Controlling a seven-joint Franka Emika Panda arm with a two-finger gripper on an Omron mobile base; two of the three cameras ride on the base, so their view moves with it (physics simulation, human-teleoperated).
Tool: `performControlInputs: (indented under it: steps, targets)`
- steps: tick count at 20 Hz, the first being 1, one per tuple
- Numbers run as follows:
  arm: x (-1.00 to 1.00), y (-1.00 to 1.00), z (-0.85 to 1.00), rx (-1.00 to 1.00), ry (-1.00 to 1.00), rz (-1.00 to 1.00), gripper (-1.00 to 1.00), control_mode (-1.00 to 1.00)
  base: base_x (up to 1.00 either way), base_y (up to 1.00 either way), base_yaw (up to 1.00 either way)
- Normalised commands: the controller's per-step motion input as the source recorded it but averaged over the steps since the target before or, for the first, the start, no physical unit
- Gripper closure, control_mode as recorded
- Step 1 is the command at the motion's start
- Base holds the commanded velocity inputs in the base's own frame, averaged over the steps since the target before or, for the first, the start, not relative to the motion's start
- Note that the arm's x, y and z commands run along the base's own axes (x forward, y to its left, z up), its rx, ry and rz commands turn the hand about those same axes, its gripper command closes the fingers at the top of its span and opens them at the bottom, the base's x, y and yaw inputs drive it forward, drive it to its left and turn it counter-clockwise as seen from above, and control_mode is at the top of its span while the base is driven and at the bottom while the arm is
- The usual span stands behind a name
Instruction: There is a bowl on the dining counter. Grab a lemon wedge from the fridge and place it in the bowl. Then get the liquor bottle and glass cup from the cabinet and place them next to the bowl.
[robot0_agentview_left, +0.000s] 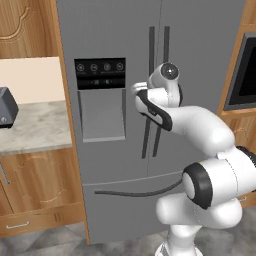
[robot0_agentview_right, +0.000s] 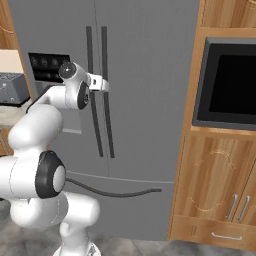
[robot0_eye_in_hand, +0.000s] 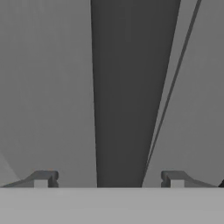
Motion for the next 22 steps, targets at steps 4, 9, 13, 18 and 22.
performControlInputs:
  steps: [4, 9, 13, 18, 22]
  targets:
    - [0.04, 0.04, -0.11, 0.00, -0.01, 0.00, 1.00, -1.00, 0.00, 0.00, 0.00]
    - [-0.36, 0.39, -0.01, 0.00, -0.10, 0.00, 1.00, -1.00, 0.00, 0.00, 0.00]
    - [-0.64, 0.40, 0.01, 0.00, -0.09, 0.00, 1.00, -1.00, 0.00, 0.00, 0.00]
    - [-1.00, 0.48, 0.23, 0.00, -0.07, 0.03, 1.00, -1.00, 0.00, 0.00, 0.00]
    - [-1.00, 0.77, 0.37, 0.00, 0.00, 0.08, 1.00, -1.00, 0.00, 0.00, 0.00]
